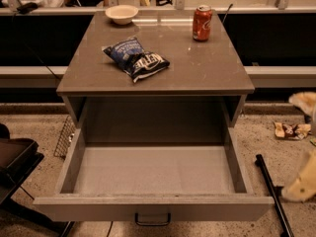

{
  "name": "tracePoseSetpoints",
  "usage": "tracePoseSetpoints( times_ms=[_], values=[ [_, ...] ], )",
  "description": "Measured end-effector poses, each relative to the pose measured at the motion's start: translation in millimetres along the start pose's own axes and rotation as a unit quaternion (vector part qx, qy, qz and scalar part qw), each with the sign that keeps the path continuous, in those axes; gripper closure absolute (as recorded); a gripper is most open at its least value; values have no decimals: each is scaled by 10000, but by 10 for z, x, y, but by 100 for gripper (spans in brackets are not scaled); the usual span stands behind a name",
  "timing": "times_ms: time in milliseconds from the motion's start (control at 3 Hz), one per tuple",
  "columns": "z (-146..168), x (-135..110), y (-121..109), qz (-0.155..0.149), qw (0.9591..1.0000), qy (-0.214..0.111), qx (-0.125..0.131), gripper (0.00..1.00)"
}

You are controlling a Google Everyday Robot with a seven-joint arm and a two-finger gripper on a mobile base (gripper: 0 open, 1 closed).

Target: Close top drawer

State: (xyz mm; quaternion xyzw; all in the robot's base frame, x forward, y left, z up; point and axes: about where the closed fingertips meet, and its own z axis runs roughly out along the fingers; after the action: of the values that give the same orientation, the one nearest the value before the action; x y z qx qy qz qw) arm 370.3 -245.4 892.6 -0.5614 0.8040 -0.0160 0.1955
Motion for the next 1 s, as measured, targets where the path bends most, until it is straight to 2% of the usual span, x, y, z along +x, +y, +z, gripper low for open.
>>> tracePoseSetpoints(
  times_ms=[333, 667, 1000],
  values=[
    [346, 81, 394, 288, 9992, -278, 80, 15],
    [819, 69, 863, 570, 9968, -552, -78, 38],
    [1358, 245, 1487, 922, 9920, -686, -523, 62]
  ],
)
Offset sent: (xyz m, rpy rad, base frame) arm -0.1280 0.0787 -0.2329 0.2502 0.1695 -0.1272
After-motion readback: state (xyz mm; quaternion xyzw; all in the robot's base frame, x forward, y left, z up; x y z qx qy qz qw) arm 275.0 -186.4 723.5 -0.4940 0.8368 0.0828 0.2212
